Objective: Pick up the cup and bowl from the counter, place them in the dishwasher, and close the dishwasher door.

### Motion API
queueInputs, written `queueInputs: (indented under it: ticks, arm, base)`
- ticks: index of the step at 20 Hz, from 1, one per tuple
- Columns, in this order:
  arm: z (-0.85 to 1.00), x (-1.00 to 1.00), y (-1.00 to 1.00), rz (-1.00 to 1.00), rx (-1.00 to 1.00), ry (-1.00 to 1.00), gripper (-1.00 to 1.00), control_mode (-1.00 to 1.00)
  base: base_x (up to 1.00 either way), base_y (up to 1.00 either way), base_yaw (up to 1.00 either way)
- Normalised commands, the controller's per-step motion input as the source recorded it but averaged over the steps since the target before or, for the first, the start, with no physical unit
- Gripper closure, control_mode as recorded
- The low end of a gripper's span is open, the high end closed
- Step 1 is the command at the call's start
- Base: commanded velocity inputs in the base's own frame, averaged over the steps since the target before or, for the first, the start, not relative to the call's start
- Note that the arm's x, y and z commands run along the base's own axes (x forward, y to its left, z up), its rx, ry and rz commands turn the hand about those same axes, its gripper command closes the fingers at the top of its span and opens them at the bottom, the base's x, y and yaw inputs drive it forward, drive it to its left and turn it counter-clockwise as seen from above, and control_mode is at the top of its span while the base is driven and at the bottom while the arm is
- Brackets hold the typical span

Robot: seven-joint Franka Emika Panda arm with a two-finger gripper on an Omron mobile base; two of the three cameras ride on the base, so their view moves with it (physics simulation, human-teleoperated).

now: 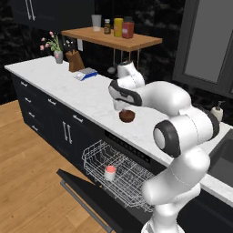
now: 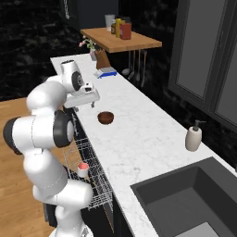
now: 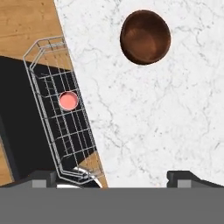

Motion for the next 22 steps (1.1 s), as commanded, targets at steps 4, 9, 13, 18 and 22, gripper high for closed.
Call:
queueInputs:
  ticks: [4, 9, 13, 18, 22]
  arm:
    - [-0.49, 0.41, 0.00, 0.12, 0.00, 0.01, -1.00, -1.00]
    - [-0.48, 0.34, 0.00, 0.11, 0.00, 0.00, -1.00, -1.00]
    - [-0.52, 0.30, -0.04, 0.10, 0.00, 0.00, -1.00, -1.00]
    - [-0.45, 0.24, -0.07, 0.09, 0.00, 0.00, -1.00, -1.00]
    - [-0.31, 0.33, -0.05, 0.09, 0.00, 0.00, -1.00, -1.00]
  base:
    - [0.00, 0.00, 0.00]
    - [0.00, 0.00, 0.00]
    - [0.00, 0.00, 0.00]
    - [0.00, 0.00, 0.00]
    - [0.00, 0.00, 0.00]
